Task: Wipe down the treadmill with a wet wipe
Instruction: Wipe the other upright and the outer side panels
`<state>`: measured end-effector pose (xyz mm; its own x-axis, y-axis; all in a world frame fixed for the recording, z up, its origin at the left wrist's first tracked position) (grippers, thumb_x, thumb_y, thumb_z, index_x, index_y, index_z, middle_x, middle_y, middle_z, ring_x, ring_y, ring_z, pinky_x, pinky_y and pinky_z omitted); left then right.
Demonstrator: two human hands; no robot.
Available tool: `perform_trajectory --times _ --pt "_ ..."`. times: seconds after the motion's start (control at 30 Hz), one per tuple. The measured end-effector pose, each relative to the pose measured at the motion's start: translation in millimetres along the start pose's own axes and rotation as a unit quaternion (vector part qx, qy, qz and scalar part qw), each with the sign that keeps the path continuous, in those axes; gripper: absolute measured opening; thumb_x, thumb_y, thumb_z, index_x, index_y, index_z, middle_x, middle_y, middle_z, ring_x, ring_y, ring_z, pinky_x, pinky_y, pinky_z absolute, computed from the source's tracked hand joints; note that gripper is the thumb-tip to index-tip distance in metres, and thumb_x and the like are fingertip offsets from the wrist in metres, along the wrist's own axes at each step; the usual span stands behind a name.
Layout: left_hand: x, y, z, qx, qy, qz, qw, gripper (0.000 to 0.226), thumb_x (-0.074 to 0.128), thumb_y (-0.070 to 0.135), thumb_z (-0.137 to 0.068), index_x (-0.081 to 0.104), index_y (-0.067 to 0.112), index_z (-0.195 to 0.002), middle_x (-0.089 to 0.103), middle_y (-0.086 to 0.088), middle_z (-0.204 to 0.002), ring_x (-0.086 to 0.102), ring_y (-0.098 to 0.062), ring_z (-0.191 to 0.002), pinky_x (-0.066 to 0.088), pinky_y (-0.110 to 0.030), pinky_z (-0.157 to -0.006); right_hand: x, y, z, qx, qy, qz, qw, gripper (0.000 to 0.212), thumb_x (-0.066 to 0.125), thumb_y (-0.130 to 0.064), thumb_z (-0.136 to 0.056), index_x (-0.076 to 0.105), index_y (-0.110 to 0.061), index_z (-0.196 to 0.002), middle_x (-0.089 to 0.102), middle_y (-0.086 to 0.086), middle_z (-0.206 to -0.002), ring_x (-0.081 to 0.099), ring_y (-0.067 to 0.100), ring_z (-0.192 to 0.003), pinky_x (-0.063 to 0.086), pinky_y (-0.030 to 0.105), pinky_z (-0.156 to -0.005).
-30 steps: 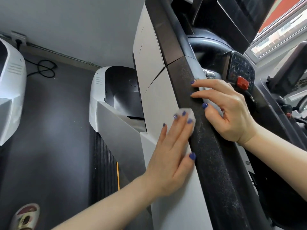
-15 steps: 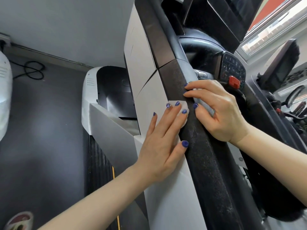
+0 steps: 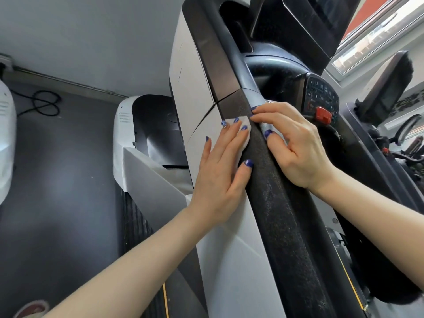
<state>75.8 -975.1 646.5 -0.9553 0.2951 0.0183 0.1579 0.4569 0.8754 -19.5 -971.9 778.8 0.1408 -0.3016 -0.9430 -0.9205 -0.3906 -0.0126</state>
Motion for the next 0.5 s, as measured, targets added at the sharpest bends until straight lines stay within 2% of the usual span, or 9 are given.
perform_trajectory --times 0.27,0.5 --pt "-7 -7 -9 0.026 -0.026 -0.045 0.998 0.055 0.029 0.029 -0.105 0.029 0.016 -0.158 0.021 0.004 -0.167 0.009 -0.009 -0.156 -0.002 -0.040 -0.127 0 -1 0 0.004 0.008 -0.010 1.000 0.038 0.050 0.009 -0.083 0.068 0.003 -0.115 0.064 0.013 -0.124 0.059 0.028 -0.118 0.045 0.048 -0.104" --pt "-11 -7 -11 0.036 -0.052 -0.044 0.997 0.055 0.029 0.028 -0.106 0.027 0.015 -0.159 0.019 0.003 -0.168 0.006 -0.010 -0.156 -0.001 -0.042 -0.127 -2 1 3 0.024 0.012 -0.007 1.000 0.041 0.046 -0.005 -0.086 0.066 0.000 -0.121 0.063 0.008 -0.127 0.058 0.024 -0.122 0.045 0.049 -0.104"
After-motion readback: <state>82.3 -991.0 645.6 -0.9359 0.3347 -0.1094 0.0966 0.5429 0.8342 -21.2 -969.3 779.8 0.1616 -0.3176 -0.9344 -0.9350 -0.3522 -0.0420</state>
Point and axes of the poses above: each hand's wrist, its own z-axis away from the middle knuckle, its own x-axis out of the palm, y = z × x, the point moved 5 cm from there along -z, towards the middle knuckle
